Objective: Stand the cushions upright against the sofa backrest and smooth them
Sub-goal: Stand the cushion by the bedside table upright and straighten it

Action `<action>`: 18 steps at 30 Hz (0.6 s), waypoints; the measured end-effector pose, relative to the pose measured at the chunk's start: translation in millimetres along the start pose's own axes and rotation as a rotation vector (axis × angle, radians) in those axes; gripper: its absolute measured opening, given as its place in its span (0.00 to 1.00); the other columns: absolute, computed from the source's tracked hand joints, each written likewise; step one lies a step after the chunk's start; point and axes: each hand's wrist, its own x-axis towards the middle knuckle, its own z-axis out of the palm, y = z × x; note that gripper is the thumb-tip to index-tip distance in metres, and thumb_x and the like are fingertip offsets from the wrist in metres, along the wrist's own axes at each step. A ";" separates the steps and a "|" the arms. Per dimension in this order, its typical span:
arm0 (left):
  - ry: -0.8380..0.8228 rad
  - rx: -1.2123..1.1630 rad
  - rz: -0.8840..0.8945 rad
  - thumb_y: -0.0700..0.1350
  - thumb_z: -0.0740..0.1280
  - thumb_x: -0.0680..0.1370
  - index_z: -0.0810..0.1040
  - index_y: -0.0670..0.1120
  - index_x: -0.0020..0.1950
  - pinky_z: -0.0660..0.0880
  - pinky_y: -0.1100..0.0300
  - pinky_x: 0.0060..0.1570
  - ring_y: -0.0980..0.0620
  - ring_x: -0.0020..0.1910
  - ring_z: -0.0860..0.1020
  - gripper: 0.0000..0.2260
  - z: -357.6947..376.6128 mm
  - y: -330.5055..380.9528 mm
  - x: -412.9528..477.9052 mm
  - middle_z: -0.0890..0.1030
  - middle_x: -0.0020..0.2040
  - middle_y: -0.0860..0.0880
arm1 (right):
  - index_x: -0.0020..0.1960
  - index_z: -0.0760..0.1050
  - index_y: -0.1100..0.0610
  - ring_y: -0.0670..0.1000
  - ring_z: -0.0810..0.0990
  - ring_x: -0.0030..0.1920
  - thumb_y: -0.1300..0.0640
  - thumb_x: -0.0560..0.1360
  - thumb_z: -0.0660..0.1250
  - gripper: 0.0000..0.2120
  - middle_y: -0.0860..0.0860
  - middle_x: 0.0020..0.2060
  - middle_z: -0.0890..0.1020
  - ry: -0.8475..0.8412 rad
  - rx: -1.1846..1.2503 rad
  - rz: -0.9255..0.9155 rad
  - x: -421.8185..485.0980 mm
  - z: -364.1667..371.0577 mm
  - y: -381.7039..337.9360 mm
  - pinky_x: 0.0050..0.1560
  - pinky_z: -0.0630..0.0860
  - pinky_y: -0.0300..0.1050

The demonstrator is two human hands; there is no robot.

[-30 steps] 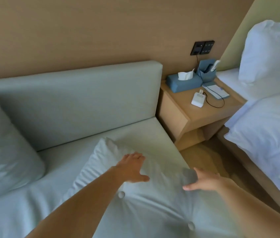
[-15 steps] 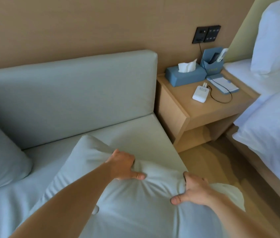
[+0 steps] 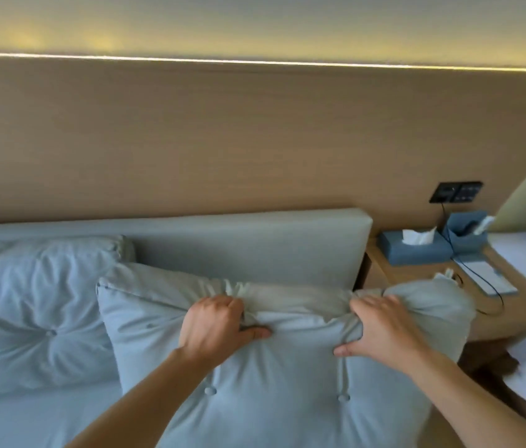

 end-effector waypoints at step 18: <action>0.131 0.008 -0.043 0.70 0.73 0.68 0.73 0.45 0.33 0.75 0.51 0.35 0.42 0.32 0.79 0.28 99.9 -75.9 121.2 0.78 0.30 0.47 | 0.39 0.70 0.55 0.59 0.78 0.42 0.20 0.53 0.63 0.38 0.52 0.37 0.79 0.245 -0.226 0.084 172.1 48.8 54.4 0.43 0.61 0.53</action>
